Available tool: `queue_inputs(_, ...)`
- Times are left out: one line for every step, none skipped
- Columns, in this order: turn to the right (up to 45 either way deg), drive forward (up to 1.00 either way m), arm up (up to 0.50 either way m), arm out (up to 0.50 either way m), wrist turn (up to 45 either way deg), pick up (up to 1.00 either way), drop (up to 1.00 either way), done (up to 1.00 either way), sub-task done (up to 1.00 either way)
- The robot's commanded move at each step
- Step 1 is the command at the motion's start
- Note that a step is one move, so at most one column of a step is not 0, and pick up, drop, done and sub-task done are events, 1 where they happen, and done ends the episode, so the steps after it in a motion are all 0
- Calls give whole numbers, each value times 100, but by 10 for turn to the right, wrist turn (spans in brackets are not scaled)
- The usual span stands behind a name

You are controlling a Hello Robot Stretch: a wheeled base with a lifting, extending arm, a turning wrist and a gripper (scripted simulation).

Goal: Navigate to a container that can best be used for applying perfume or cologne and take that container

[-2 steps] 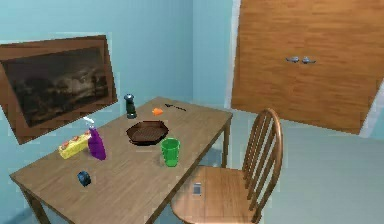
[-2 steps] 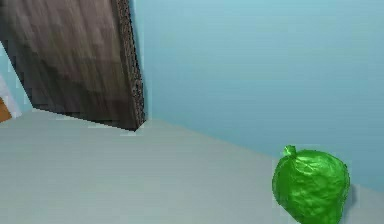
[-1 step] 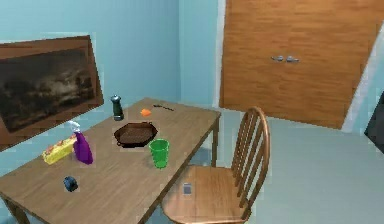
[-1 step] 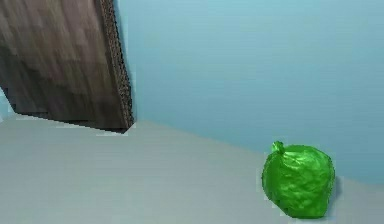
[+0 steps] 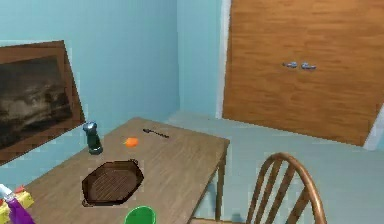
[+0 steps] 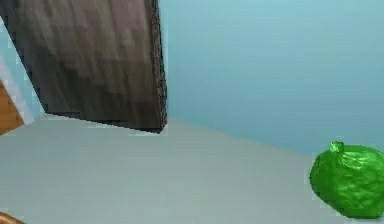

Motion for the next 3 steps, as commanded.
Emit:
queue_inputs(-450,0,0,0,0,0,0,0,0)
queue_inputs(-450,0,0,0,0,0,0,0,0)
queue_inputs(-420,0,0,0,0,0,0,0,0)
